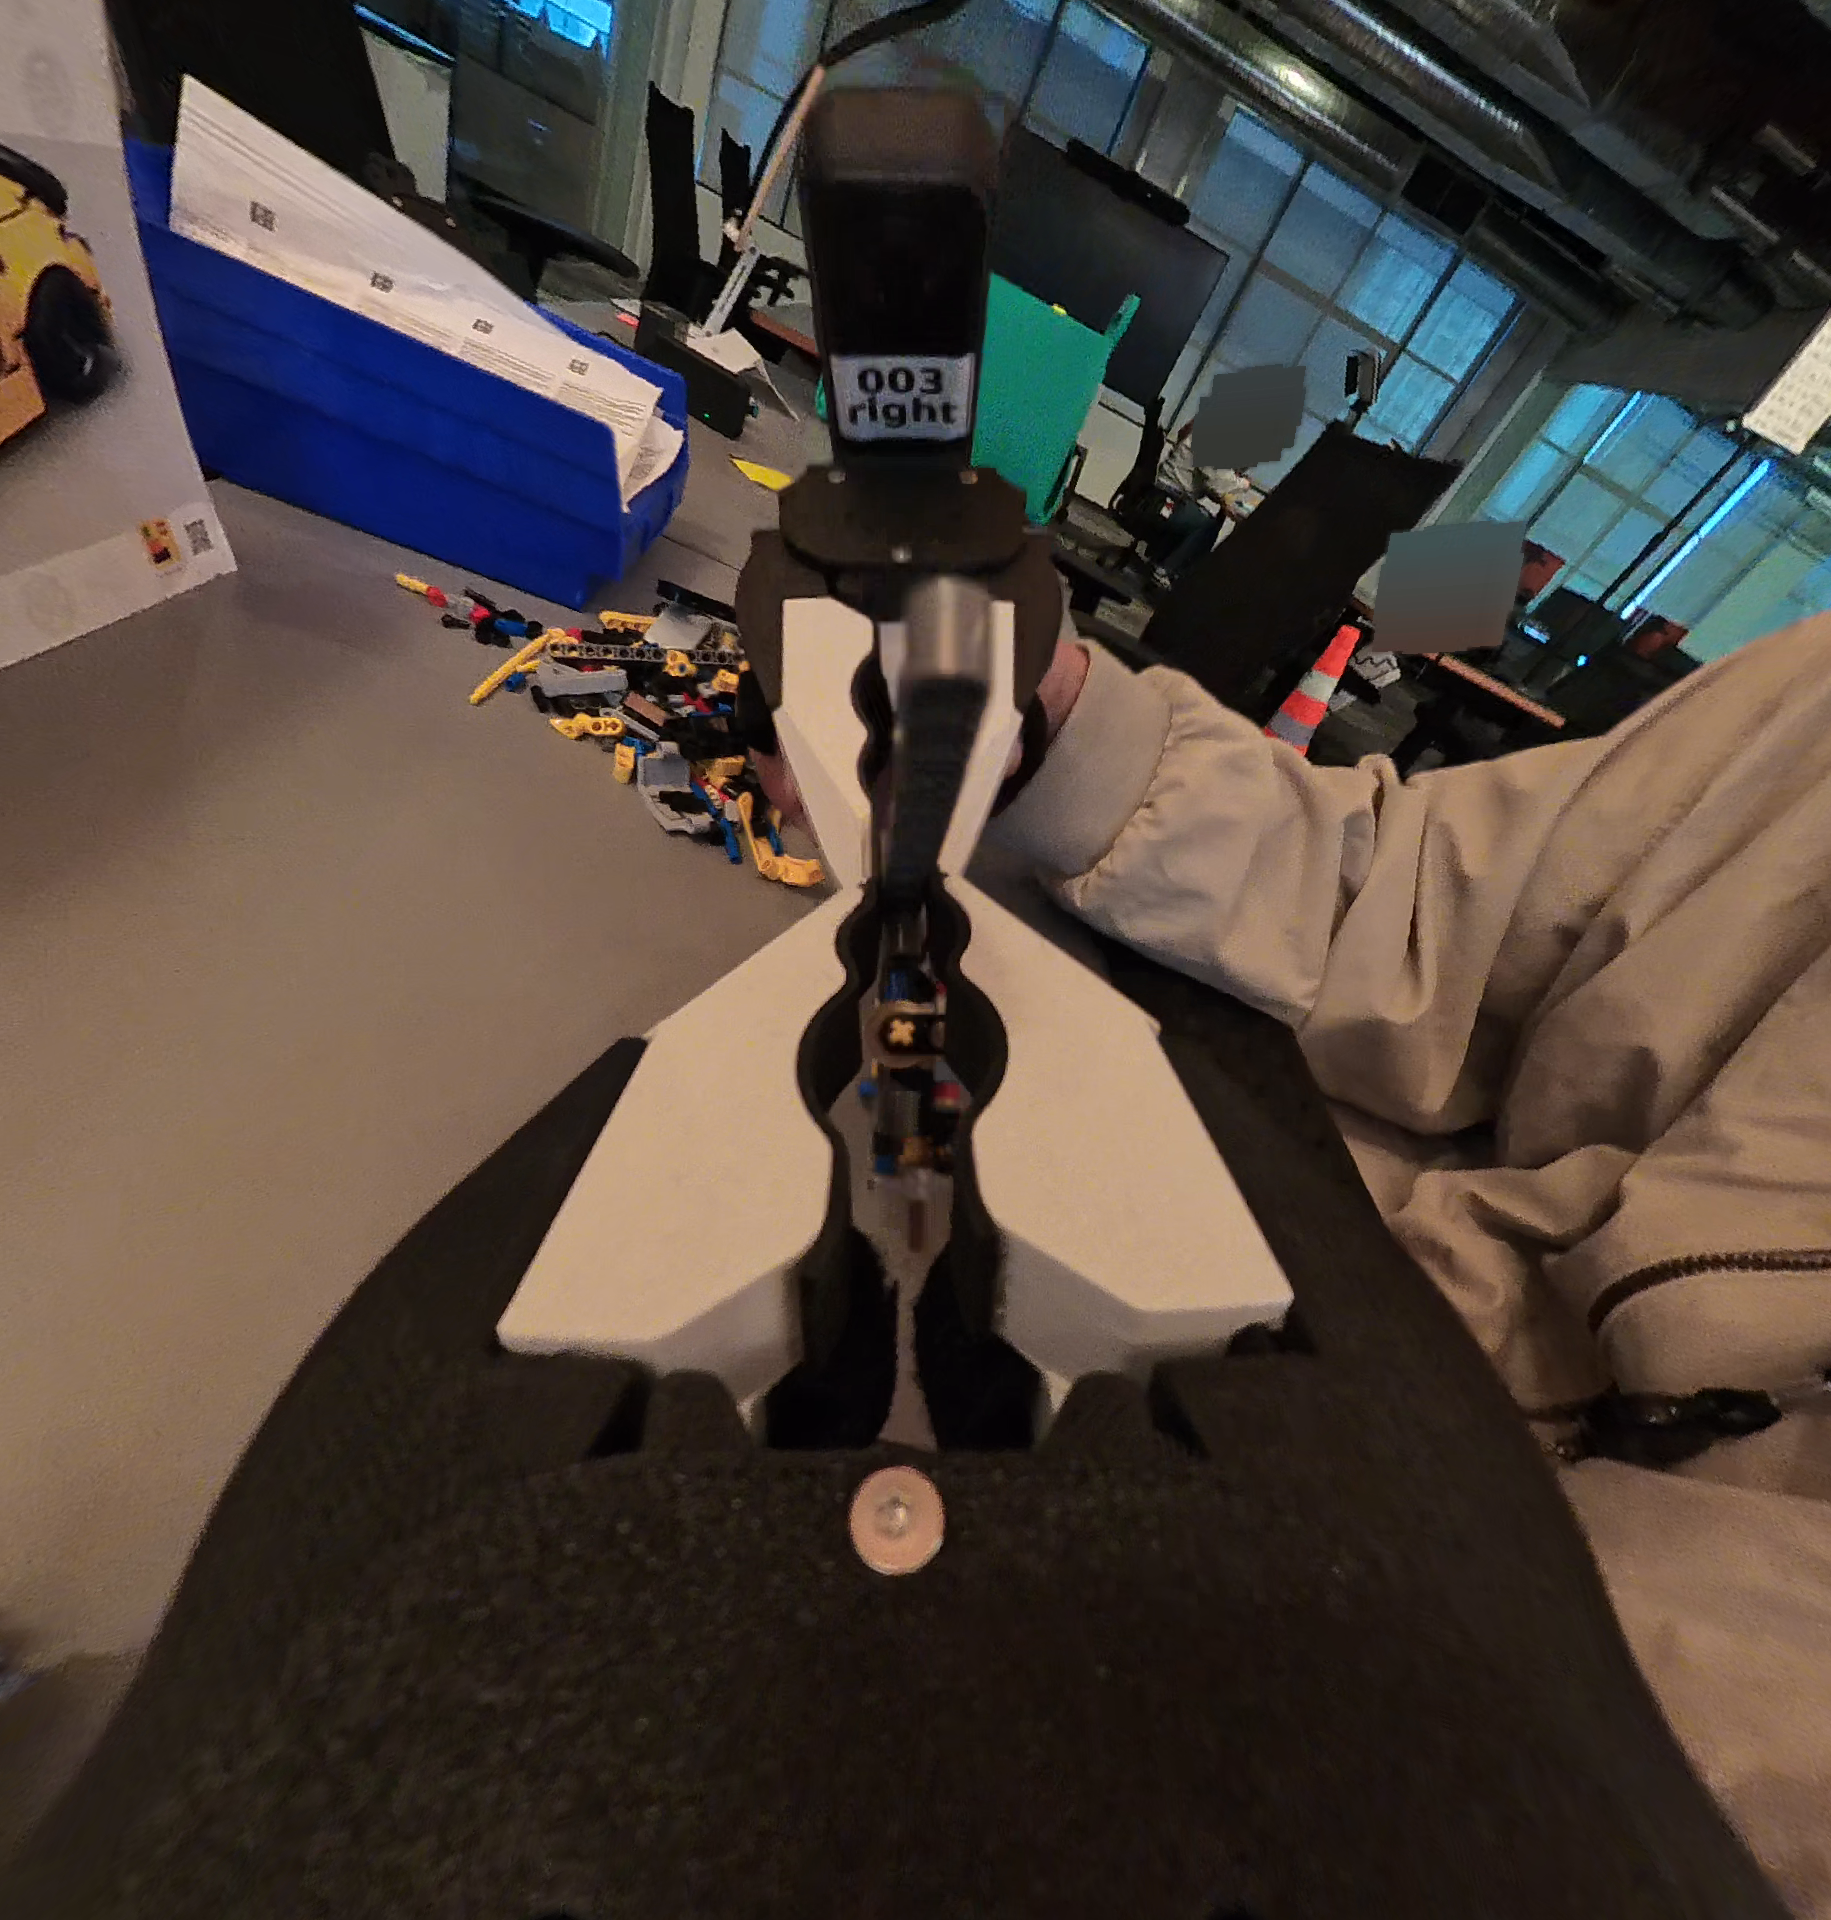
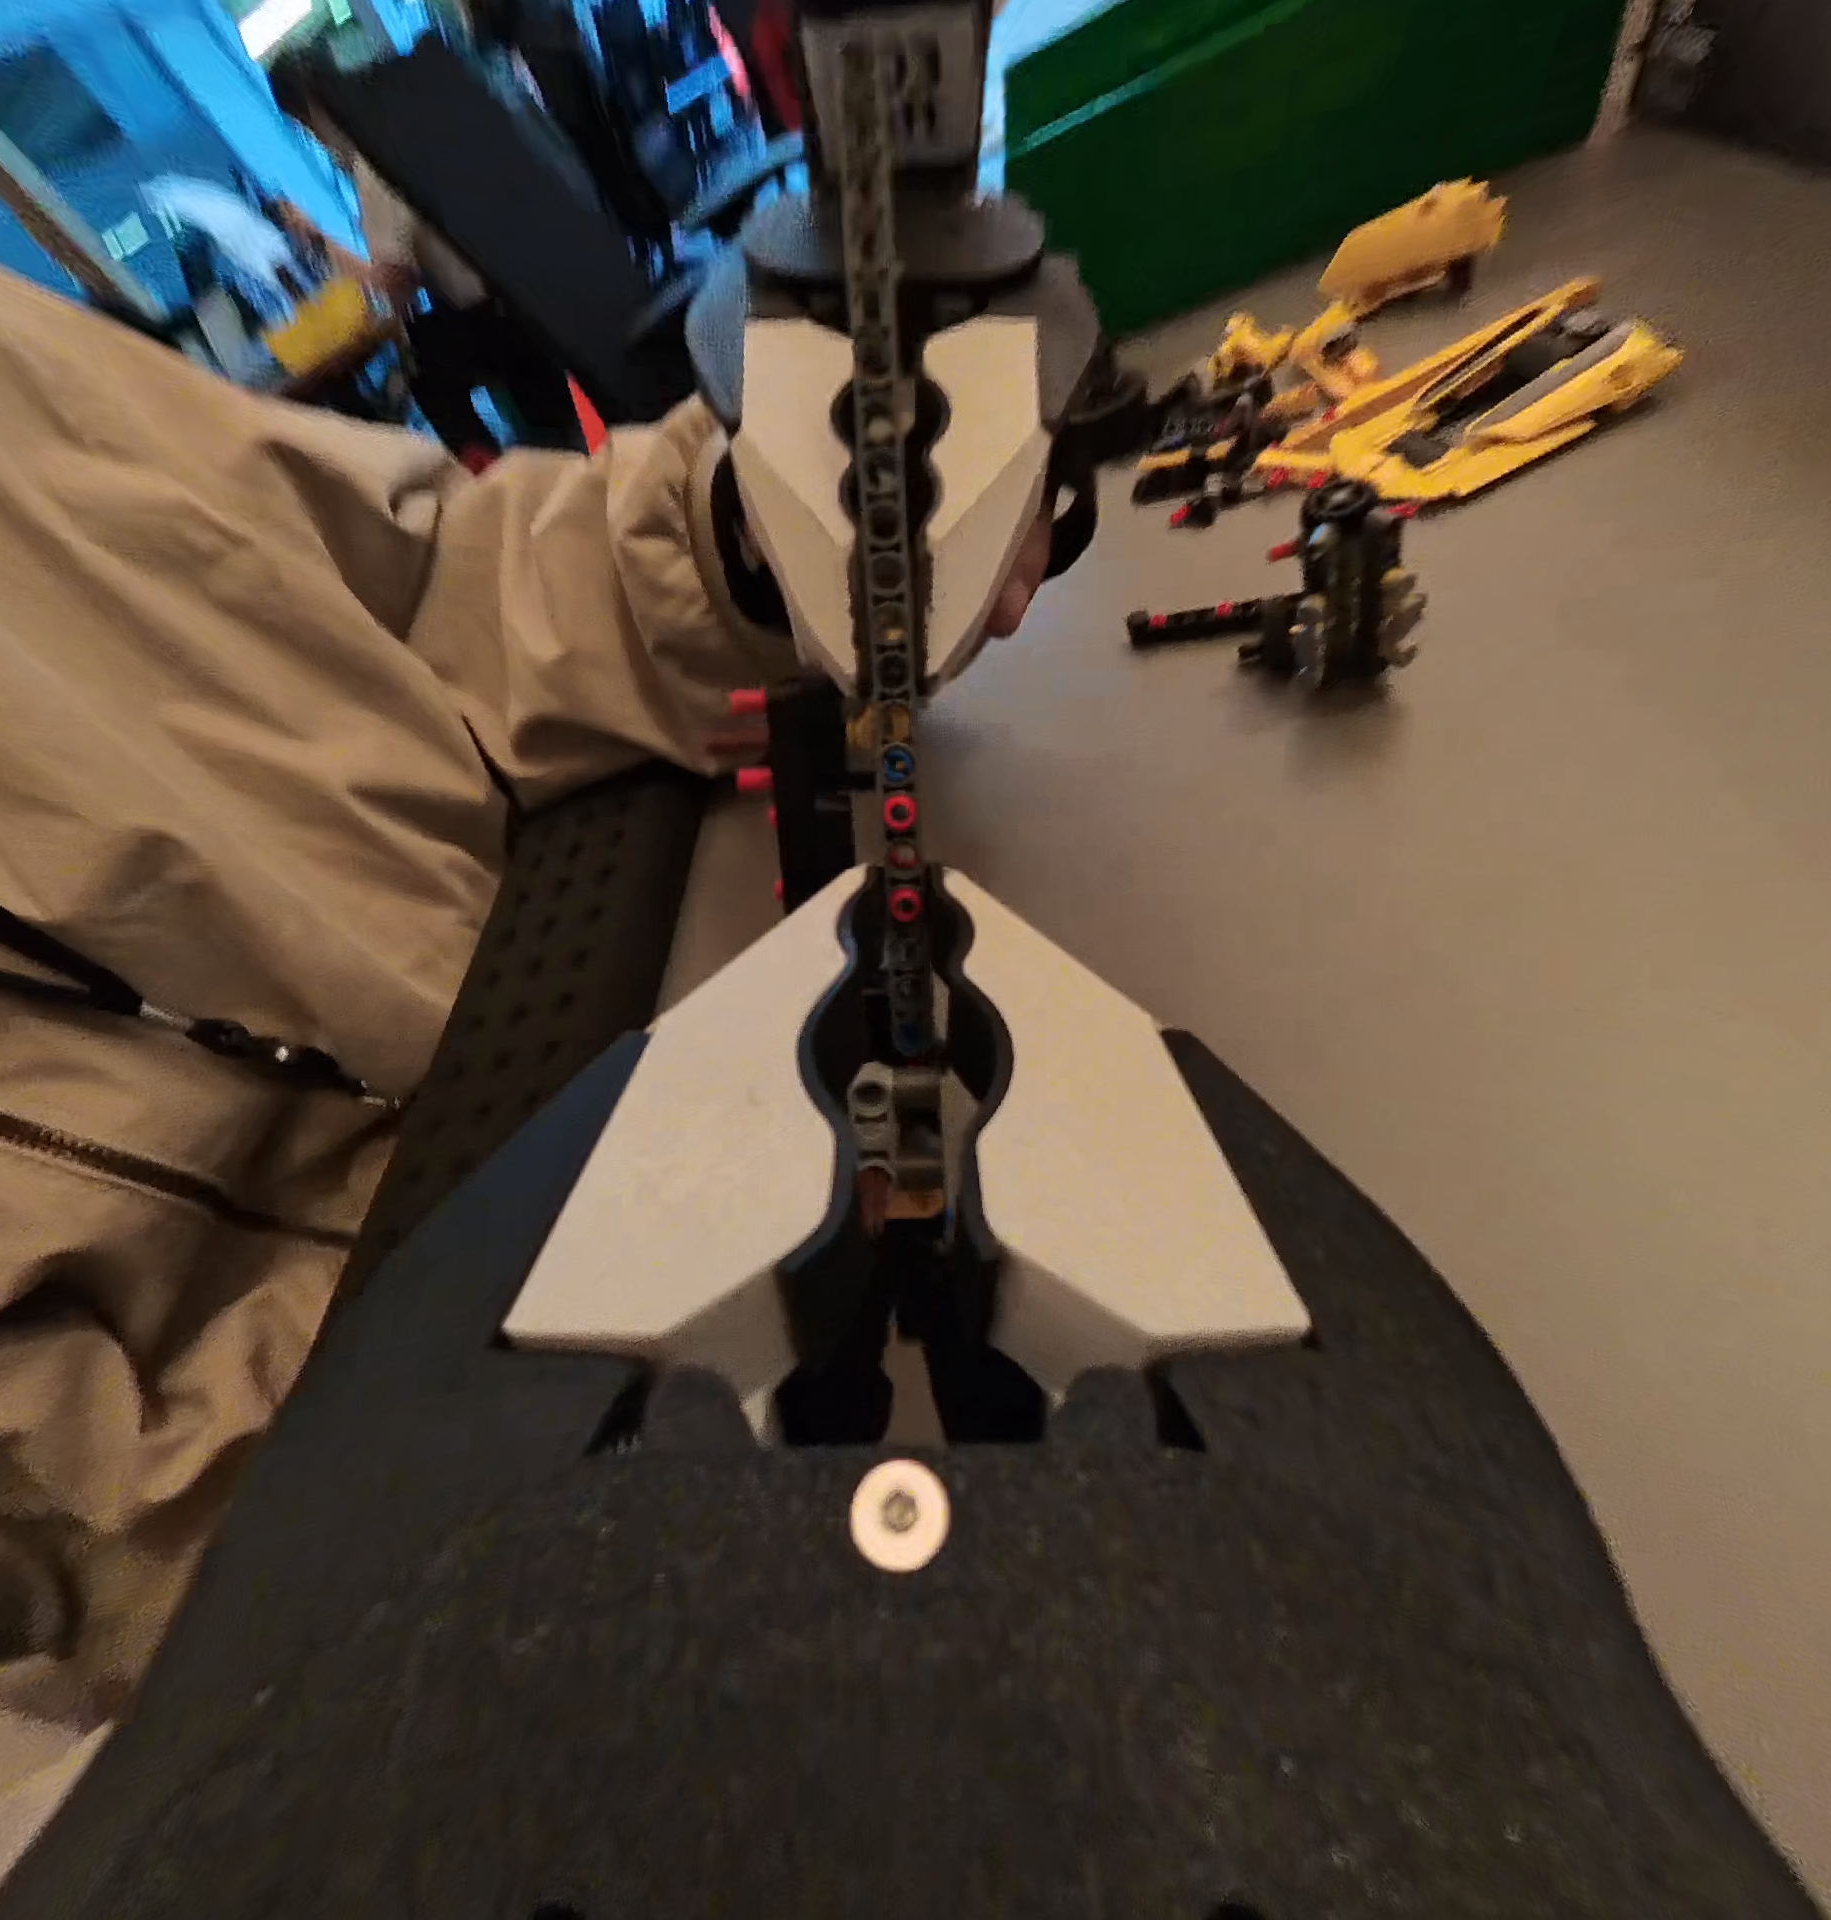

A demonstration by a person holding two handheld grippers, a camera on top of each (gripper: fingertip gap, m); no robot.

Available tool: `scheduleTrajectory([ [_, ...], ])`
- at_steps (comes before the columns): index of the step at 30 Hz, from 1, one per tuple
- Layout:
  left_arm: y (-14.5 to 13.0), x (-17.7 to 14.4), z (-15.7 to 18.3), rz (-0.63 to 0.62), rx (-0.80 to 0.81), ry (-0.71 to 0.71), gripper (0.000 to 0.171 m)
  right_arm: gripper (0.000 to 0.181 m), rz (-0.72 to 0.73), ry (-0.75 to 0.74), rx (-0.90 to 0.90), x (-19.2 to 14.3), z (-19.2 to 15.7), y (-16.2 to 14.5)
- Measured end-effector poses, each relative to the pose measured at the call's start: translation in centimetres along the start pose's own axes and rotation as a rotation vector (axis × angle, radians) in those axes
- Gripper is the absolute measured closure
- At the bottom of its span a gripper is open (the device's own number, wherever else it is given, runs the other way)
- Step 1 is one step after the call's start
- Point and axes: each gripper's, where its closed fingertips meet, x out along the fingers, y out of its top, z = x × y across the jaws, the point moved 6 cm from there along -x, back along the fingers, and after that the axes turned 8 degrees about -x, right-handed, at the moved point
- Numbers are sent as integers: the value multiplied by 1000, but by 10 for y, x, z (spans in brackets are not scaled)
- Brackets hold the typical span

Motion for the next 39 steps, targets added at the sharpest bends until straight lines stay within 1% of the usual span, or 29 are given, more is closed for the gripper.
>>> scheduleTrajectory([
  [1,1,0,-2,15,-19,-6,162,175,38,-2,22,-4,3,-2],
  [2,3,-2,-3,50,-43,-21,147,175,68,-15,42,-7,8,-4],
  [3,7,-5,-5,99,-73,-44,127,175,99,-38,64,-10,14,-6],
  [5,15,-15,-8,182,-123,-94,120,175,202,-58,119,-16,24,-2],
  [6,18,-19,-11,211,-133,-89,119,175,265,-69,144,-19,27,3],
  [7,20,-23,-15,230,-129,-66,119,175,320,-66,176,-20,29,7],
  [9,18,-23,-20,218,-102,-16,119,176,439,-80,229,-21,33,16],
  [10,17,-21,-20,213,-92,3,117,176,458,-83,242,-20,33,18],
  [12,17,-19,-21,219,-81,28,105,175,519,-115,256,-20,35,22],
  [14,17,-15,-20,228,-95,15,97,175,541,-123,252,-18,35,23],
  [16,14,-11,-19,224,-125,-27,97,175,585,-68,256,-15,30,27],
  [17,15,-13,-17,245,-152,-74,102,175,623,-20,279,-14,28,29],
  [18,19,-17,-16,278,-183,-127,118,176,675,17,315,-15,28,31],
  [19,23,-22,-17,316,-210,-155,127,175,716,52,349,-16,28,32],
  [21,26,-29,-20,349,-199,-137,131,176,739,60,370,-17,30,30],
  [22,24,-28,-20,339,-174,-116,135,175,731,43,364,-17,31,29],
  [24,22,-23,-19,312,-147,-85,138,175,731,7,357,-17,33,28],
  [27,17,-14,-24,289,-149,-28,146,175,745,9,358,-16,32,30],
  [29,16,-13,-26,309,-166,-28,155,175,734,1,365,-12,32,29],
  [30,16,-12,-26,309,-177,-39,164,175,722,-11,369,-10,33,28],
  [33,14,-13,-25,279,-175,-55,164,175,699,10,366,-8,32,27],
  [35,12,-17,-26,237,-194,-76,164,174,615,35,330,-8,28,27],
  [37,12,-19,-25,223,-198,-97,164,175,537,18,263,-7,24,25],
  [39,10,-17,-23,207,-176,-96,164,175,536,-17,218,-8,21,27],
])
